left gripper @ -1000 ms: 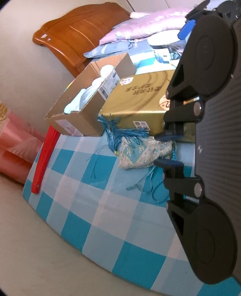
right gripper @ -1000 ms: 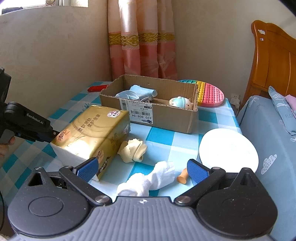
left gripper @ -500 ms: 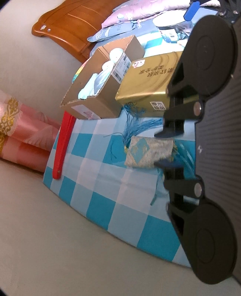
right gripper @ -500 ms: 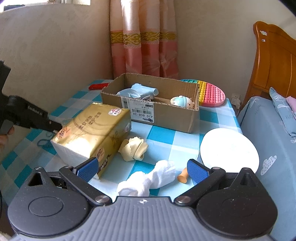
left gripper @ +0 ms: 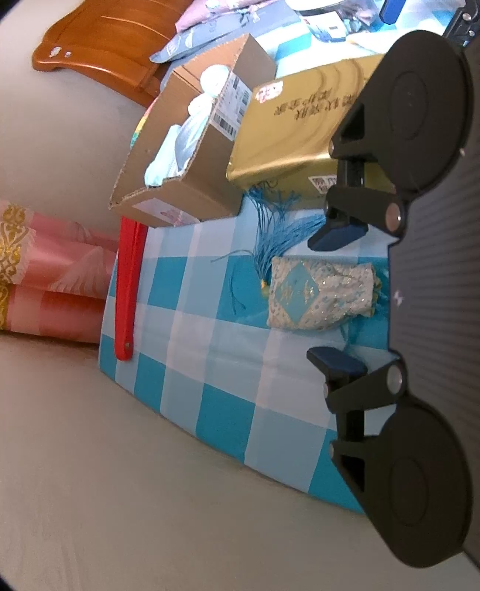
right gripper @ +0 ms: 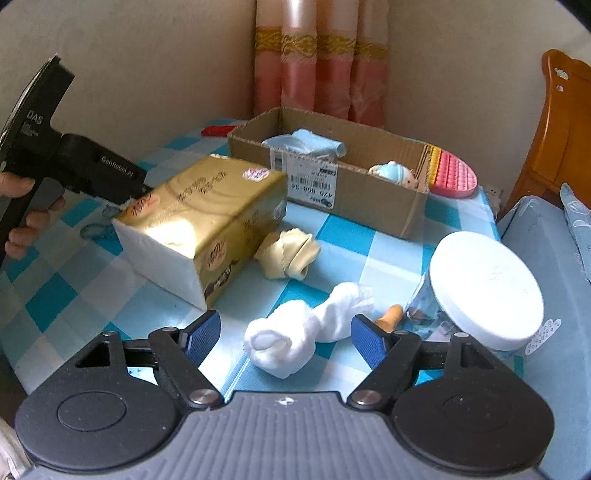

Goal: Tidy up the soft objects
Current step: 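Grasp the sachet with the left gripper while the right grasps the white sock, then carry the white sock into the box and open the right gripper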

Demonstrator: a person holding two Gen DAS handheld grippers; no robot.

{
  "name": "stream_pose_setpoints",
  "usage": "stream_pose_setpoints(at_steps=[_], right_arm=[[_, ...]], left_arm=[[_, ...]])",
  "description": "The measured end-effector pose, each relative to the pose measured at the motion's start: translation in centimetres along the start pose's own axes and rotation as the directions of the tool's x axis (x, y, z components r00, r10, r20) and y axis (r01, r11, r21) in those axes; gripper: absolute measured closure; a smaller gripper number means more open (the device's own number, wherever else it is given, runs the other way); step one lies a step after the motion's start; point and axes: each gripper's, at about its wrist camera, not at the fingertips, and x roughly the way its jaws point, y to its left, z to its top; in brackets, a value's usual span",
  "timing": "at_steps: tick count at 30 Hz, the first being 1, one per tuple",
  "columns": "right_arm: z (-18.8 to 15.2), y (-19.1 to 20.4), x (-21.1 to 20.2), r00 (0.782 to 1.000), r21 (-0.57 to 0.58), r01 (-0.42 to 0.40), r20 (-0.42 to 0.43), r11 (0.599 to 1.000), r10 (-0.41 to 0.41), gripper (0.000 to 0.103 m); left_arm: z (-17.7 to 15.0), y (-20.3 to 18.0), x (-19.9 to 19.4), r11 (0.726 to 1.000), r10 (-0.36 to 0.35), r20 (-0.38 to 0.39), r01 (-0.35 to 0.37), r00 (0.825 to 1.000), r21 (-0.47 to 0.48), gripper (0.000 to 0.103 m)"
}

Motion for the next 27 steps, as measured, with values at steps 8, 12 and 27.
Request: stream_pose_setpoints(at_steps=[8, 12, 27], right_arm=[[0.0, 0.2, 1.6, 0.999, -0.001, -0.018, -0.028, 1.0, 0.018, 0.023], [0.1, 0.2, 2.1, 0.999, -0.008, -0.014, -0.037, 1.0, 0.014, 0.034], [0.4, 0.5, 0.1, 1.0, -0.017, 0.009, -0.006, 1.0, -0.009, 0.054]], left_arm=[[-0.2, -0.9, 0.7, 0.996, 0.057, 0.028, -0.059, 0.998, 0.061, 0.048], [-0.2, -1.0, 0.6, 0.994, 0.07, 0.035, -0.072, 0.997, 0.079, 0.059], [-0.6, -0.8, -3.4, 0.997, 0.002, 0.067, -0.006, 0.998, 0.071, 0.072]])
